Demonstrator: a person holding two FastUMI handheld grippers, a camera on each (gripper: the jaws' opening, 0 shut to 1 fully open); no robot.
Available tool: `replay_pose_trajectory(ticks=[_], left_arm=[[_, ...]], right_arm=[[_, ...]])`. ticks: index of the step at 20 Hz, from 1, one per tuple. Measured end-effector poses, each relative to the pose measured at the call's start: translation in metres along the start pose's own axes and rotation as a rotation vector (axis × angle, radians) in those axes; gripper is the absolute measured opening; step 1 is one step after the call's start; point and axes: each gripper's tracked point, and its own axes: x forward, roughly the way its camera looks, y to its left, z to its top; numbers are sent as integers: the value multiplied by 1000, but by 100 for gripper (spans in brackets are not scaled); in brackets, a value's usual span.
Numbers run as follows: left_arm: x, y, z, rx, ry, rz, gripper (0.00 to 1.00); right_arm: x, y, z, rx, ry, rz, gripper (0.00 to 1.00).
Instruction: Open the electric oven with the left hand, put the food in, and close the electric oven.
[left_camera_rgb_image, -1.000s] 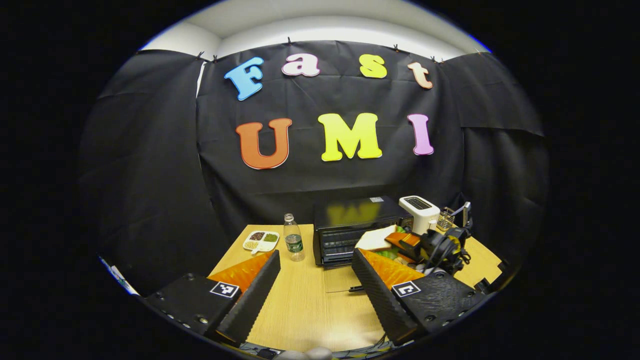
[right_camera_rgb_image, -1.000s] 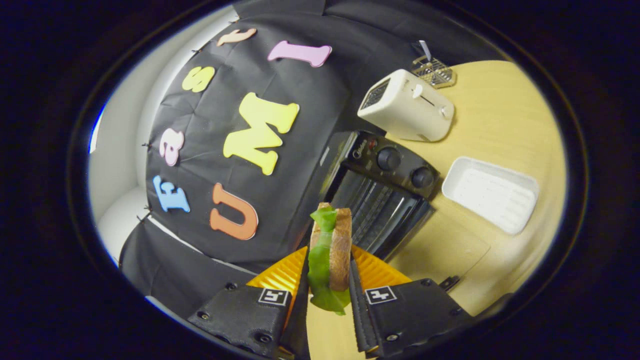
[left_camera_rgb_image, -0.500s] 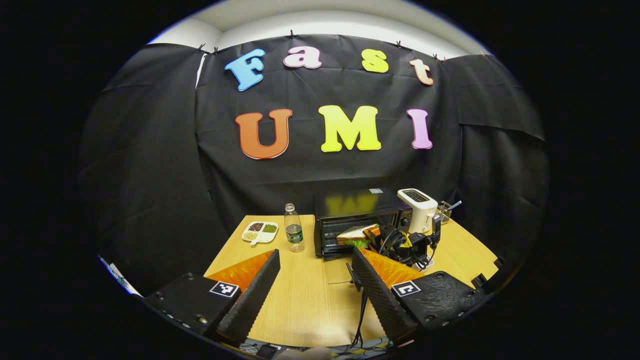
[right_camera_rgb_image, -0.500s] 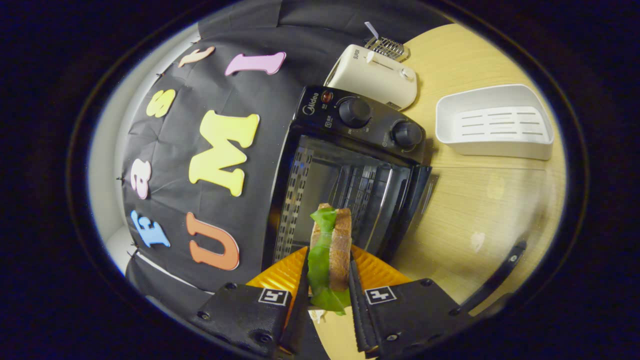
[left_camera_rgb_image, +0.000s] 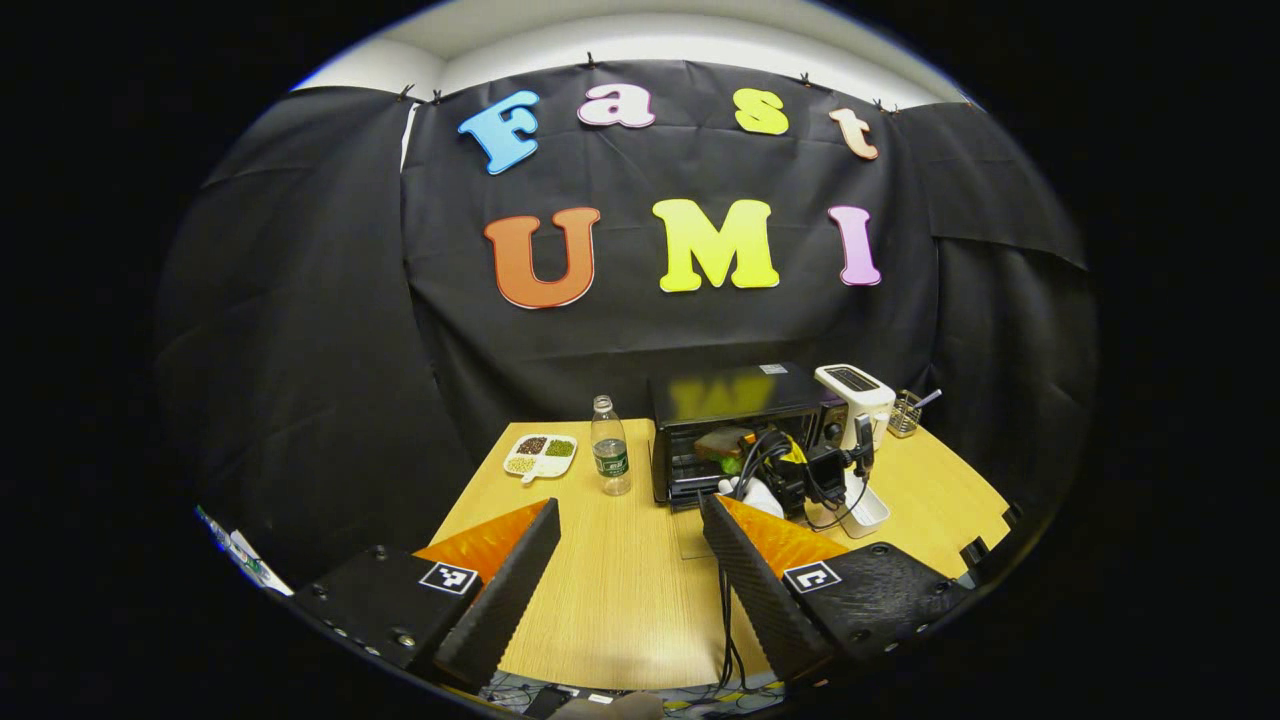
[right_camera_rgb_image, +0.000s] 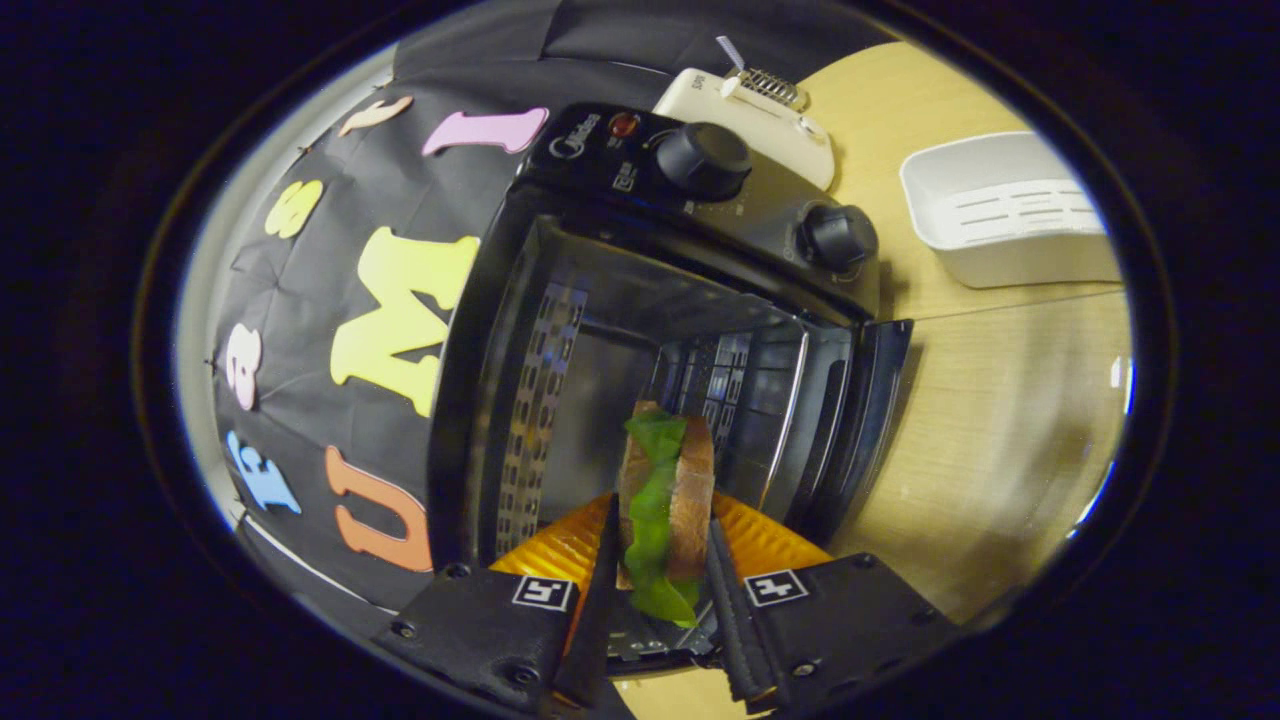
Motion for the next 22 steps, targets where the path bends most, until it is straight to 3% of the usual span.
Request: replay_pose_trajectory(ticks=[1, 2, 3, 4, 5, 6, 8, 9, 18, 19, 20, 21, 22], left_arm=[[-1, -1, 1, 2, -5, -6, 95], [-2, -4, 2, 0, -8, -10, 95], [-3, -6, 3, -3, -12, -16, 95], [-3, -7, 3, -10, -14, -17, 95], [-3, -9, 5, -23, -20, -22, 95], [-4, -11, 7, -36, -27, -23, 95], [-6, -17, 12, -52, -42, -33, 95], [-6, -19, 15, -52, -53, -32, 95], [-6, -30, 28, -63, -124, -18, 95], [-4, -32, 26, -61, -126, -13, 95], [-2, -35, 26, -61, -129, -13, 95], [1, -39, 24, -55, -134, -10, 95], [4, -42, 20, -49, -128, -6, 95]], right_arm=[[1, 0, 1, -45, -2, -3, 51], [1, -2, 7, -85, -9, -19, 41], [0, 0, 13, -122, -16, -19, 46], [-3, 1, 16, -188, -17, -27, 61], [-7, -1, 19, -265, -13, -52, 82], [-12, -3, 24, -333, -17, -62, 77], [-18, -2, 24, -461, 8, -63, 82], [-22, -5, 22, -531, 33, -70, 100], [-135, 31, 69, -854, 67, 7, 100], [-152, 39, 83, -882, 60, 23, 89], [-168, 45, 96, -906, 49, 38, 100], [-185, 51, 109, -956, 46, 49, 100], [-203, 53, 126, -1012, 27, 54, 88]])
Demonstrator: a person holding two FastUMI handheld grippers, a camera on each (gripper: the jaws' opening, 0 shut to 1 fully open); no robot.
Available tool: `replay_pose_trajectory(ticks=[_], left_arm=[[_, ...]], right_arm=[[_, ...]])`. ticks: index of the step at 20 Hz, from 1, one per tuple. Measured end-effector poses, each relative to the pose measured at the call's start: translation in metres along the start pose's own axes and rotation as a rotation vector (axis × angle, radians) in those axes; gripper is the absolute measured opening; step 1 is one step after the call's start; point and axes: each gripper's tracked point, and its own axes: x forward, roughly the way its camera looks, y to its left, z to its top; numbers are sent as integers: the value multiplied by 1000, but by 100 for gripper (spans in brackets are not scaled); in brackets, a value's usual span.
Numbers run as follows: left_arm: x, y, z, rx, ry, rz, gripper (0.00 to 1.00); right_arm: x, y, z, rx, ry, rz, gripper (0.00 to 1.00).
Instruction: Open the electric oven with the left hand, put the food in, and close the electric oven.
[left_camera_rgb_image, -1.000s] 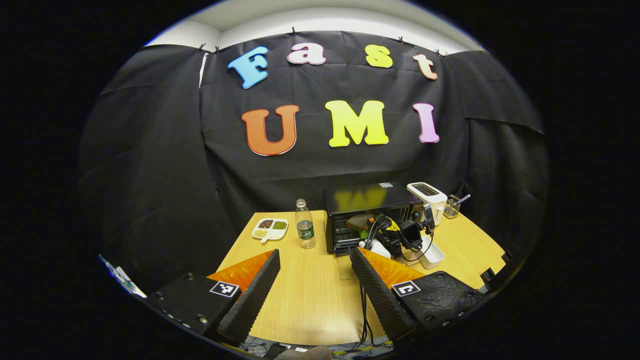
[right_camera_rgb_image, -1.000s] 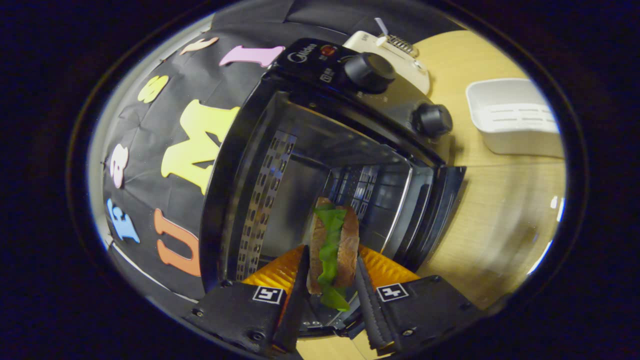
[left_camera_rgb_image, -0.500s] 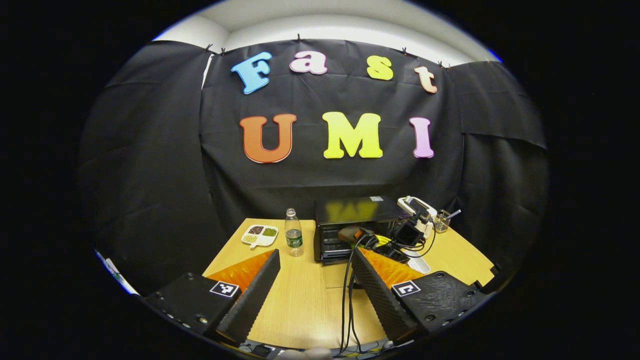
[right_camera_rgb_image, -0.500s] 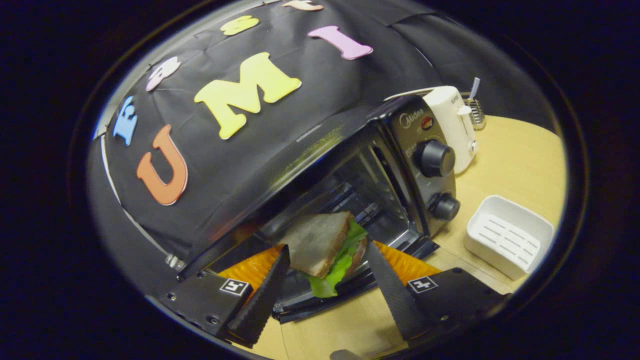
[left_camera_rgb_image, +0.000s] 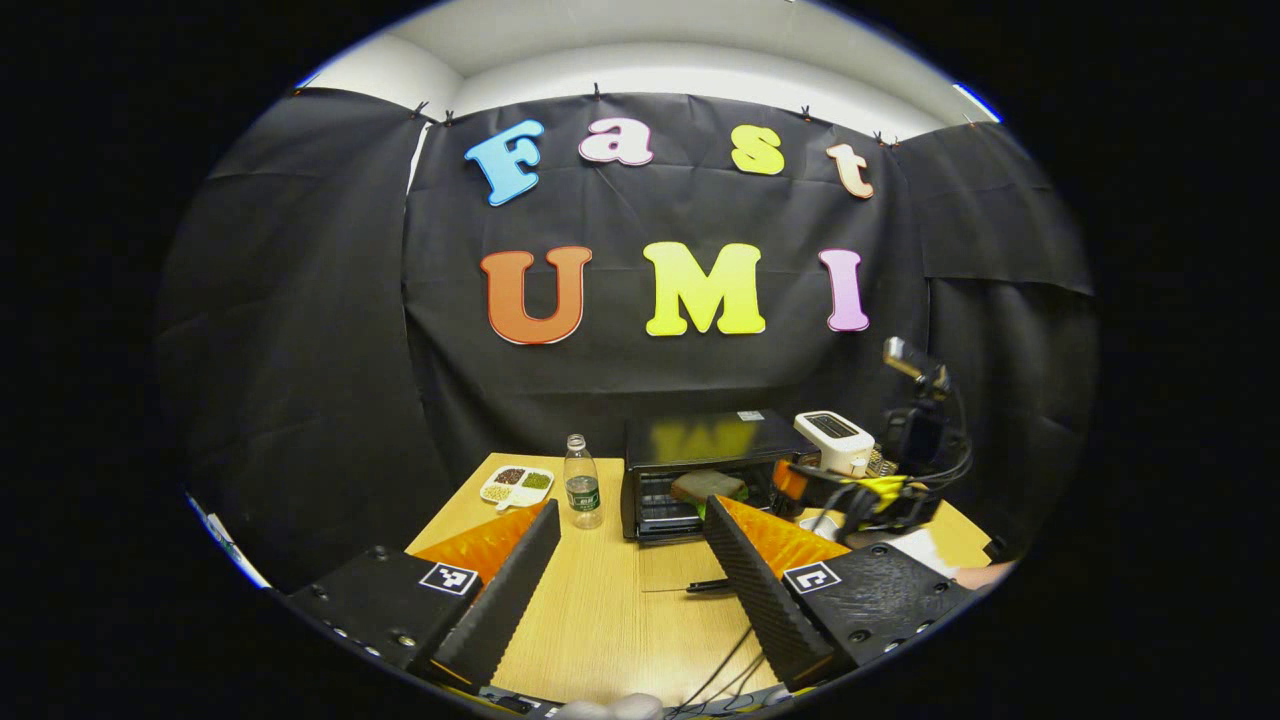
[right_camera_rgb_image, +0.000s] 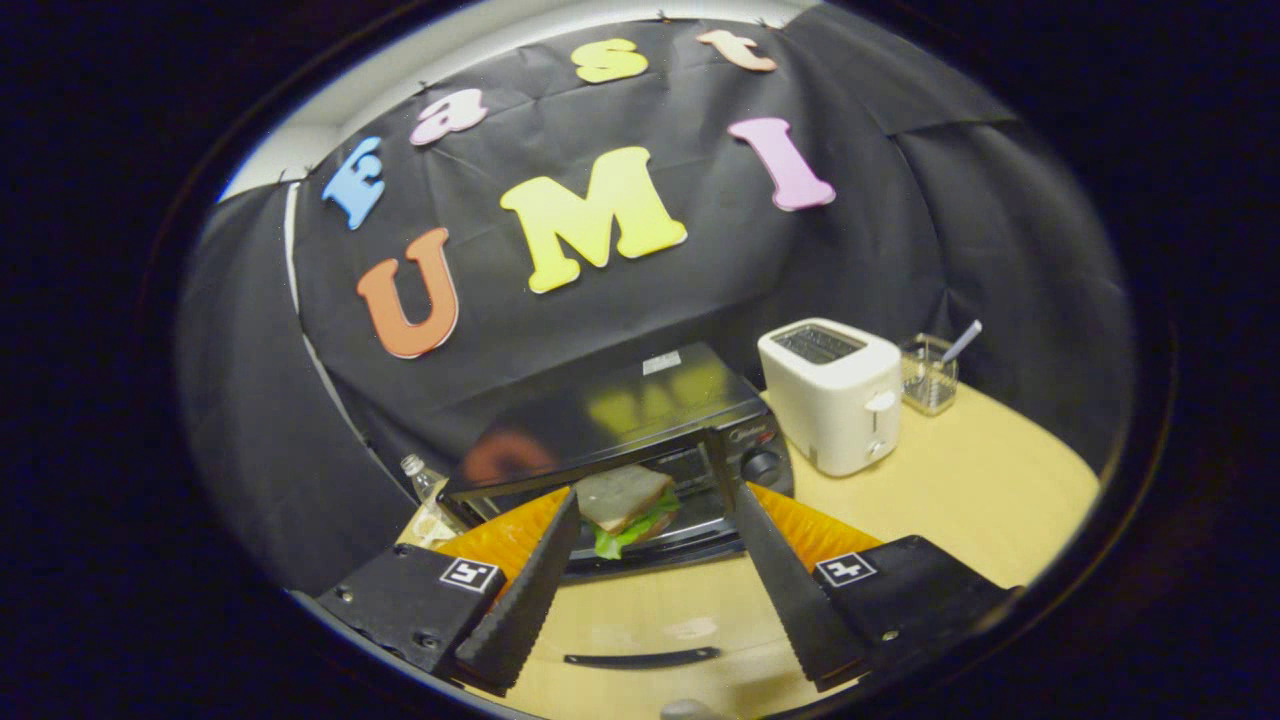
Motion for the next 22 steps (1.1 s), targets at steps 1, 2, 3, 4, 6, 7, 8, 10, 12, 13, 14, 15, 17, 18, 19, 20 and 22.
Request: replay_pose_trajectory(ticks=[1, 2, 3, 4, 6, 7, 8, 10, 12, 13, 14, 15, 17, 18, 19, 20, 22], left_arm=[[5, -5, -6, 1, 1, 1, 95], [8, -9, -7, 2, -5, 3, 95], [12, -13, -12, -2, -1, 9, 95], [16, -18, -16, -9, 4, 8, 95], [24, -30, -27, -25, 17, 9, 95], [28, -37, -35, -26, 27, 5, 95], [33, -43, -44, -22, 42, 7, 95], [44, -53, -61, -20, 71, 7, 95], [54, -66, -81, -28, 100, 4, 95], [59, -71, -91, -32, 118, 2, 95], [64, -76, -101, -37, 135, -2, 95], [68, -82, -112, -43, 156, -5, 95], [77, -91, -134, -60, 196, -9, 95], [82, -95, -144, -69, 215, -11, 95], [86, -101, -156, -78, 237, -14, 95], [91, -106, -167, -82, 260, -18, 95], [99, -112, -189, -97, 307, -18, 95]], right_arm=[[-19, -10, 15, -54, -25, -1, 100], [-37, -18, 29, -97, -44, 5, 89], [-54, -25, 40, -129, -56, 14, 100], [-68, -33, 46, -159, -58, 20, 89], [-93, -51, 57, -173, -55, 22, 89], [-105, -58, 62, -170, -54, 27, 89], [-115, -65, 65, -164, -49, 26, 89], [-129, -79, 70, -170, -37, 30, 89], [-140, -94, 71, -195, -25, 23, 100], [-144, -98, 72, -198, -14, 24, 90], [-149, -101, 71, -193, 2, 27, 90], [-154, -104, 68, -186, 24, 32, 90], [-161, -110, 69, -168, 38, 34, 100], [-164, -112, 68, -170, 48, 32, 90], [-166, -116, 67, -179, 54, 27, 89], [-169, -120, 70, -193, 52, 20, 100], [-174, -128, 73, -229, 49, -2, 100]])
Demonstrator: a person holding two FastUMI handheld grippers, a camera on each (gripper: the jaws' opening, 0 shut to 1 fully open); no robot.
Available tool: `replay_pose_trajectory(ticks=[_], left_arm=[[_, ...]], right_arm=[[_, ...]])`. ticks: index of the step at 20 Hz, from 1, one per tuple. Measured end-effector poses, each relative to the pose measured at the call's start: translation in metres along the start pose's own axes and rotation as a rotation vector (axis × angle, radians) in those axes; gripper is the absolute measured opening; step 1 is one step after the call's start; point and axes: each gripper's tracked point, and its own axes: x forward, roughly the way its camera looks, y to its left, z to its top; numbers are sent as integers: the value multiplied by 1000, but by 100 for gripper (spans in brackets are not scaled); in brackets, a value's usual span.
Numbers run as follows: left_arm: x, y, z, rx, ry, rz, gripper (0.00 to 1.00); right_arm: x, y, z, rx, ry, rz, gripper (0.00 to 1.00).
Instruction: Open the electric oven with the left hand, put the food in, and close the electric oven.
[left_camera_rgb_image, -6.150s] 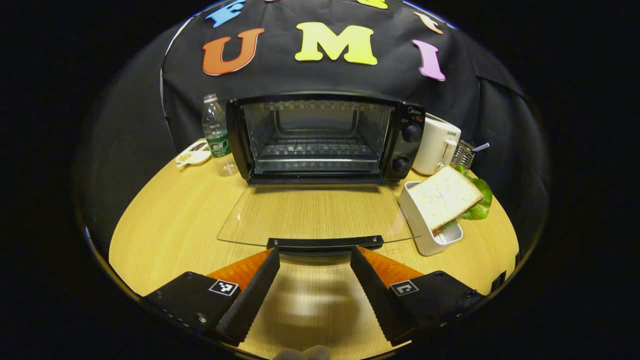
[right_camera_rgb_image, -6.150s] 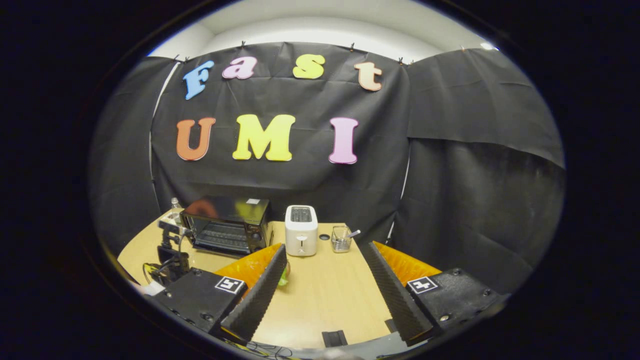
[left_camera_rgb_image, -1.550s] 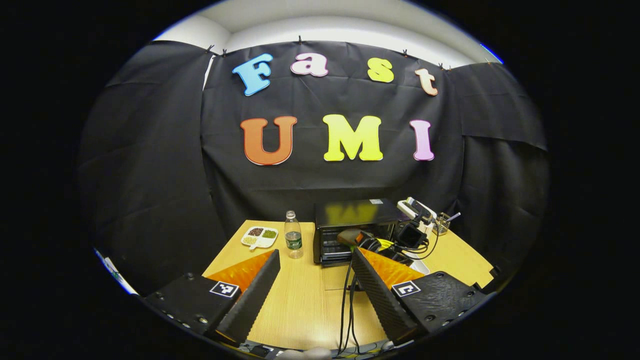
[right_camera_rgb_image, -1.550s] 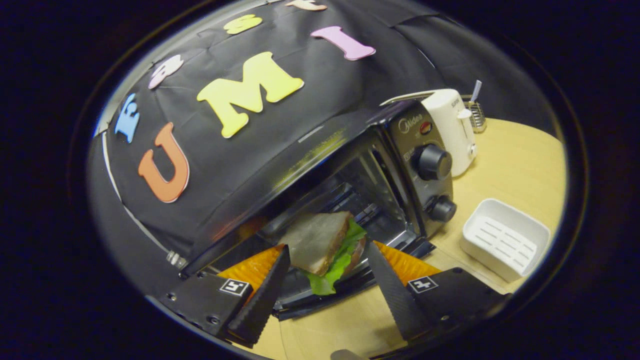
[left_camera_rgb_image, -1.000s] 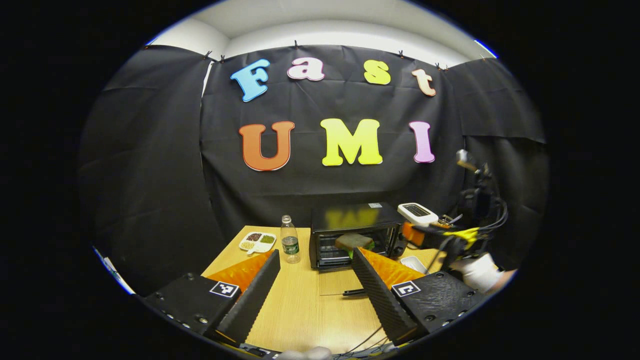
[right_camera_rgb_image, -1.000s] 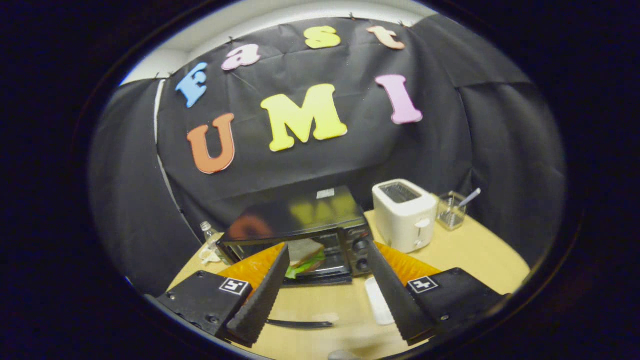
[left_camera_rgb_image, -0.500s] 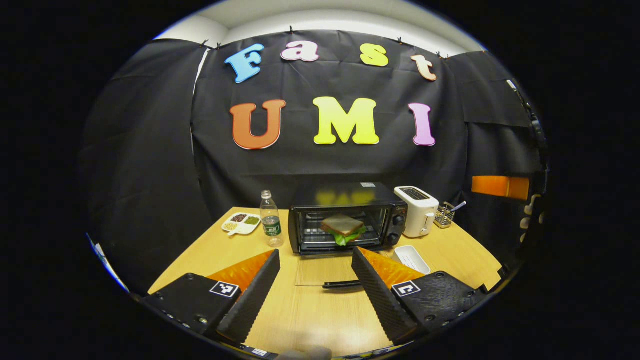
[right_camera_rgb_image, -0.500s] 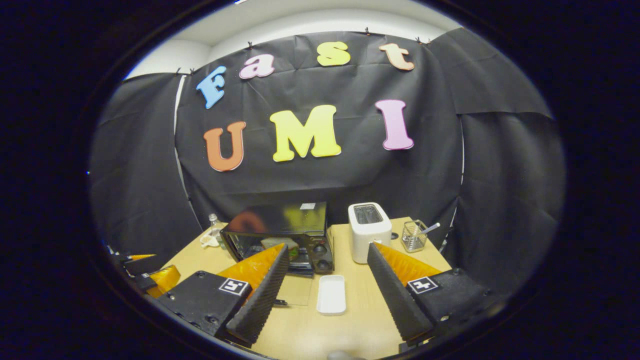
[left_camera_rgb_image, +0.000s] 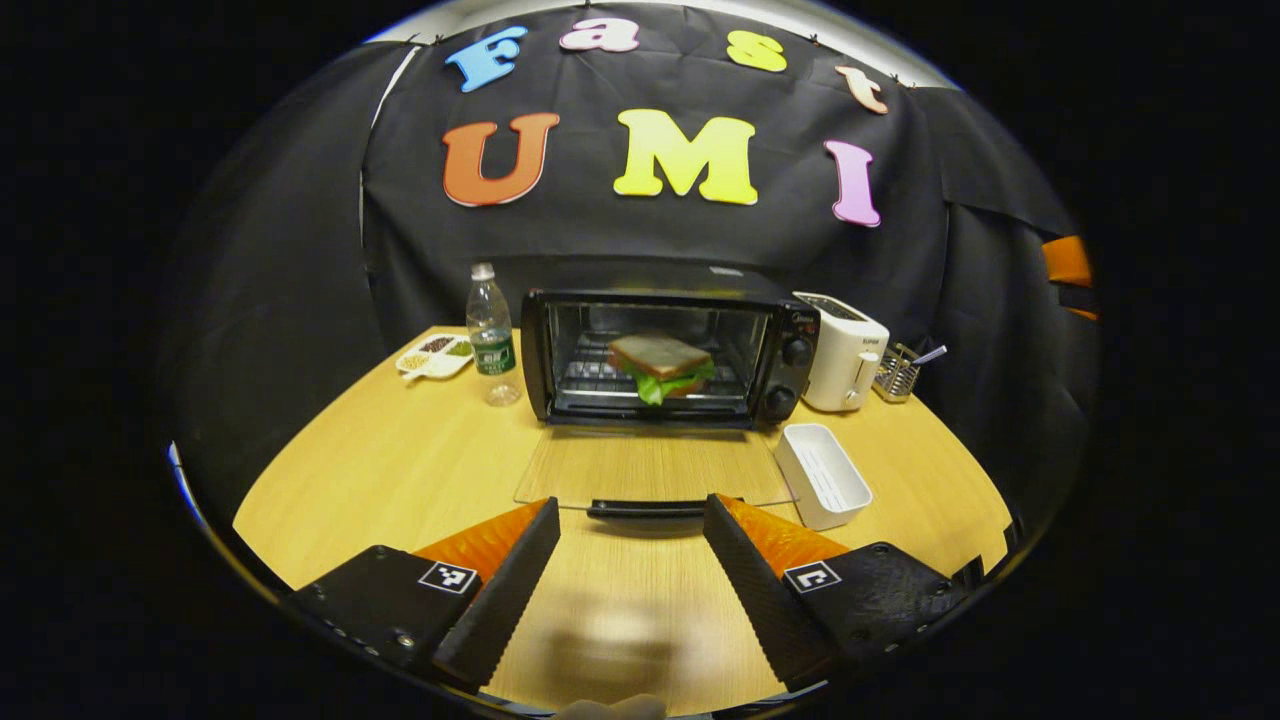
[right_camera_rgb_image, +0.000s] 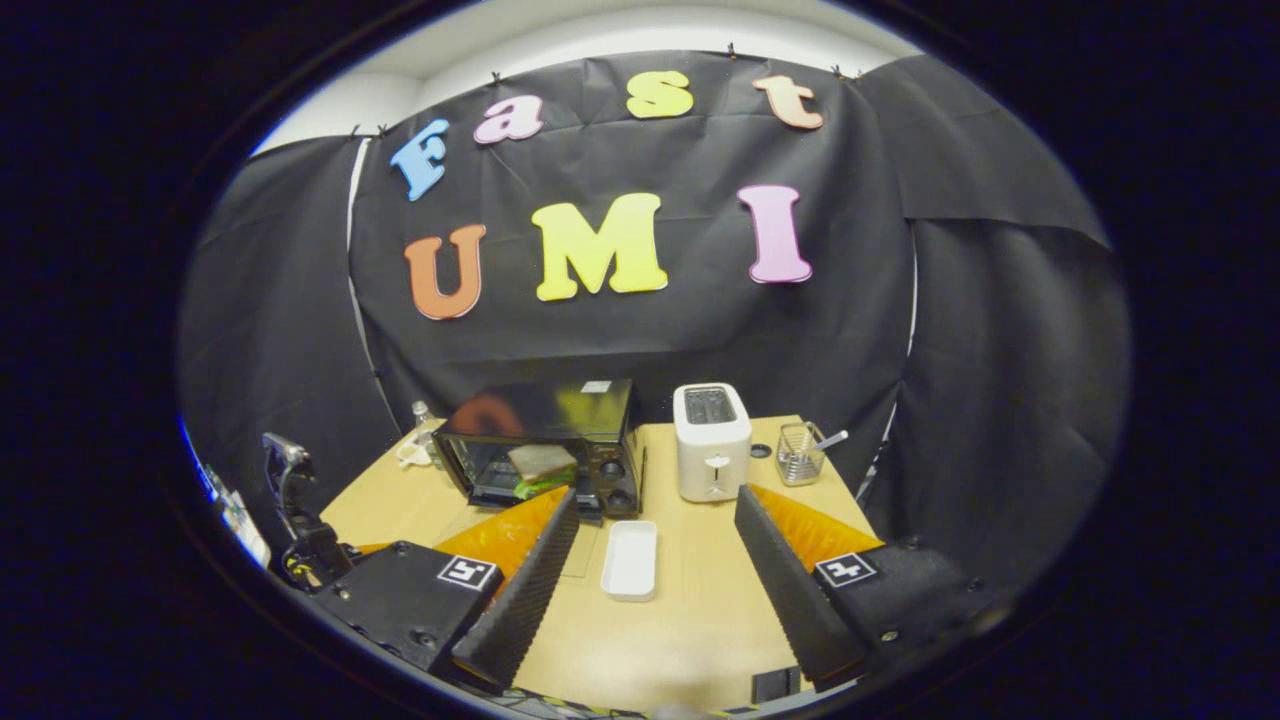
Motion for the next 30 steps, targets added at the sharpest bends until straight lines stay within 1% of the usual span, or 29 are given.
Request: replay_pose_trajectory(ticks=[1, 2, 3, 4, 5, 6, 8, 10, 11, 12, 14, 16, 17, 18, 19, 20, 24, 30], left_arm=[[7, -1, -8, 1, 19, 2, 95], [14, -1, -18, -1, 40, 5, 95], [22, -1, -28, -8, 63, 0, 95], [28, -2, -35, -8, 81, -5, 94], [34, -6, -40, 3, 87, -10, 94], [40, -7, -45, 18, 94, -9, 93], [51, -12, -57, 20, 114, -20, 93], [59, -11, -62, 36, 129, -14, 93], [66, -11, -65, 38, 137, -16, 93], [72, -12, -66, 40, 139, -16, 93], [83, -13, -72, 51, 153, -13, 93], [91, -22, -81, 50, 185, -37, 93], [95, -22, -82, 63, 186, -28, 93], [98, -22, -77, 71, 168, -26, 95], [99, -23, -79, 62, 173, -24, 96], [99, -25, -78, 46, 174, -25, 95], [99, -26, -71, 40, 169, -25, 96], [94, -28, -36, 22, 134, -27, 96]], right_arm=[[-2, -3, 0, -10, -1, -7, 89], [-4, -4, 0, -12, 2, -10, 100], [-5, -6, 0, -13, 9, -17, 100], [-5, -9, -4, -11, 20, -25, 90], [-6, -10, -6, -11, 26, -30, 90], [-6, -12, -9, -16, 33, -43, 100], [-9, -16, -12, -31, 44, -63, 100], [-10, -18, -16, -48, 57, -79, 100], [-10, -19, -19, -52, 64, -84, 90], [-11, -19, -21, -52, 75, -89, 100], [-11, -20, -27, -58, 91, -96, 100], [-11, -24, -28, -58, 100, -105, 100], [-10, -26, -29, -61, 104, -110, 90], [-9, -29, -30, -63, 110, -116, 100], [-9, -30, -30, -59, 114, -118, 100], [-8, -31, -30, -52, 114, -119, 100], [-5, -37, -32, -47, 119, -127, 100], [0, -47, -41, -20, 134, -131, 100]])
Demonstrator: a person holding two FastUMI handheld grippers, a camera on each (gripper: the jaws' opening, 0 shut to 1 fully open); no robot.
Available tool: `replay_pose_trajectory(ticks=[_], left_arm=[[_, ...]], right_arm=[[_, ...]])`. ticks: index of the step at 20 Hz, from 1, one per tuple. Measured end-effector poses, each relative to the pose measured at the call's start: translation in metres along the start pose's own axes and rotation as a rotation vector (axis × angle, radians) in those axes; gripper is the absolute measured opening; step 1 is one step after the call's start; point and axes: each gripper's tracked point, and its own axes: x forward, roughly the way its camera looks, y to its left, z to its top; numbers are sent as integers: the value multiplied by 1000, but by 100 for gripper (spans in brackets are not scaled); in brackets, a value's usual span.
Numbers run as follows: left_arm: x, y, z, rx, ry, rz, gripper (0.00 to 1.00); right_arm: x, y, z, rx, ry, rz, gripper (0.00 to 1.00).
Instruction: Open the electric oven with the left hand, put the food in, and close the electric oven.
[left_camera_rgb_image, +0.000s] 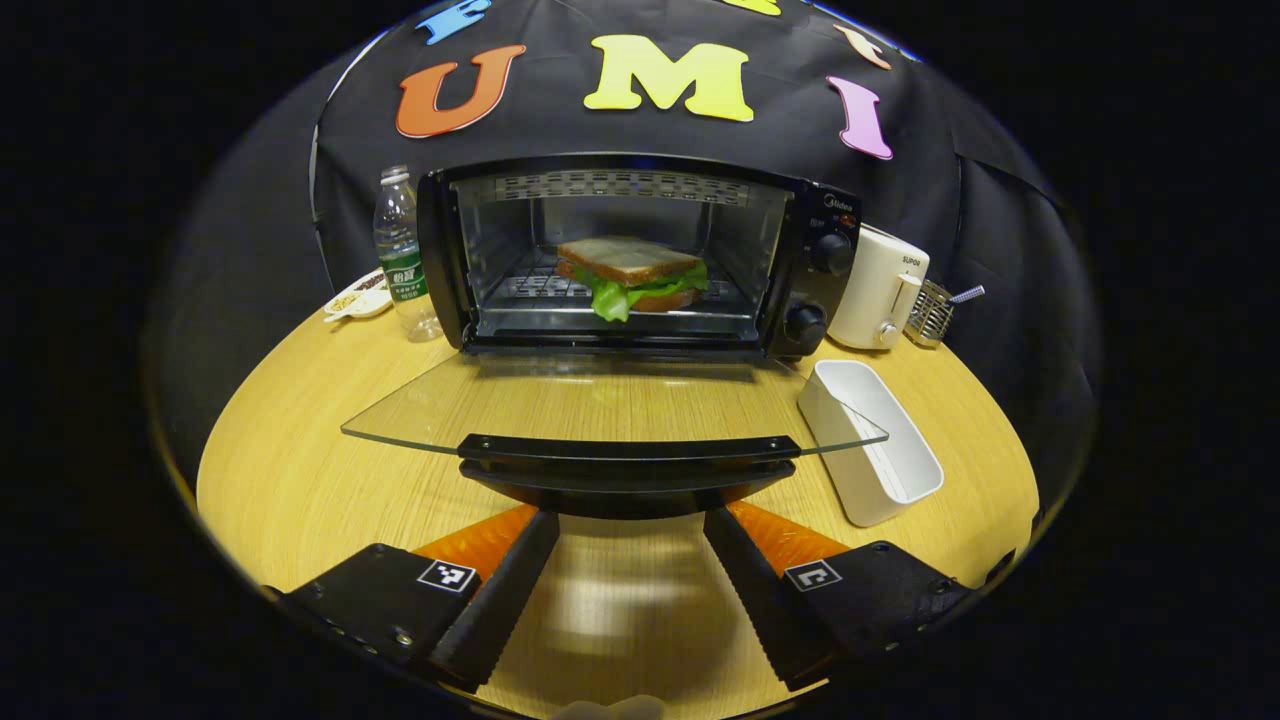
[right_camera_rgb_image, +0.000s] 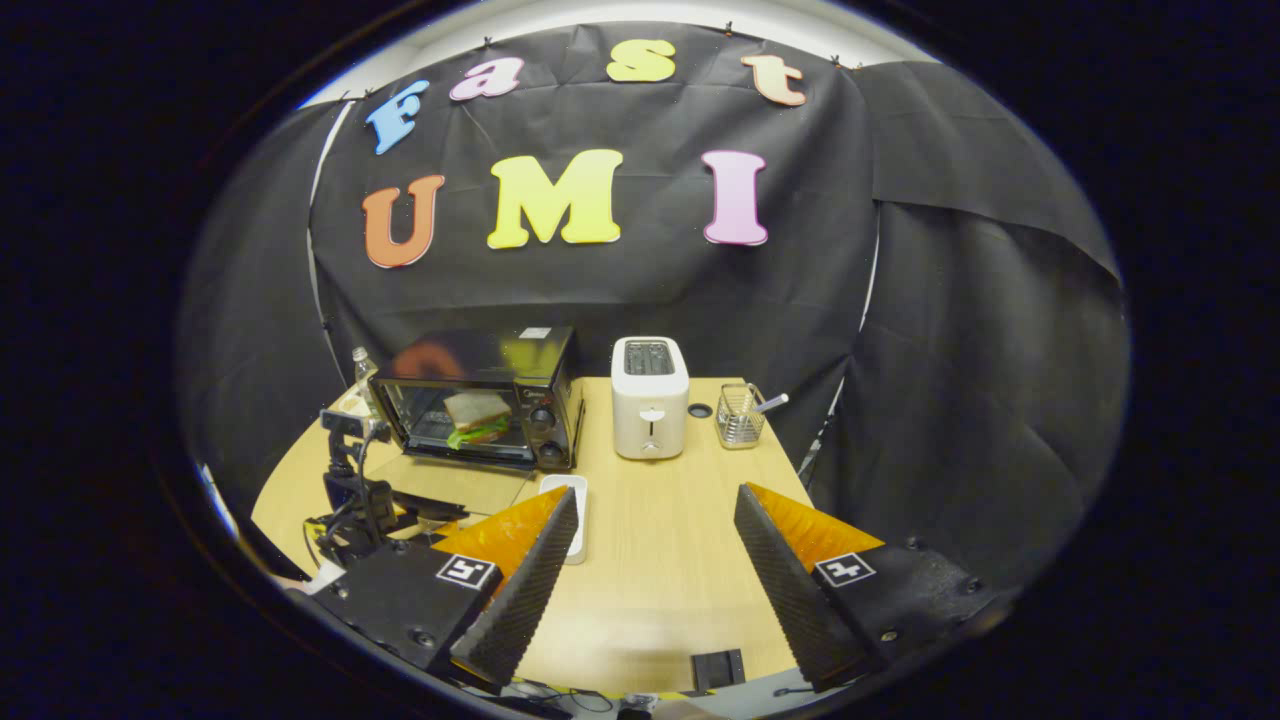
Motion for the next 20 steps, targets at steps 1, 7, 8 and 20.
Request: replay_pose_trajectory(ticks=[1, 7, 8, 20], left_arm=[[0, -1, 9, -1, -13, -5, 96], [-1, 0, 56, 24, -67, 4, 95], [-1, 0, 64, 28, -78, 4, 95], [14, -11, 149, 31, -179, 5, 94]], right_arm=[[0, 0, 0, 8, -1, 3, 100], [6, -12, 7, 36, -15, 7, 100], [8, -15, 7, 43, -17, 7, 100], [21, -32, 13, 73, -27, 8, 100]])
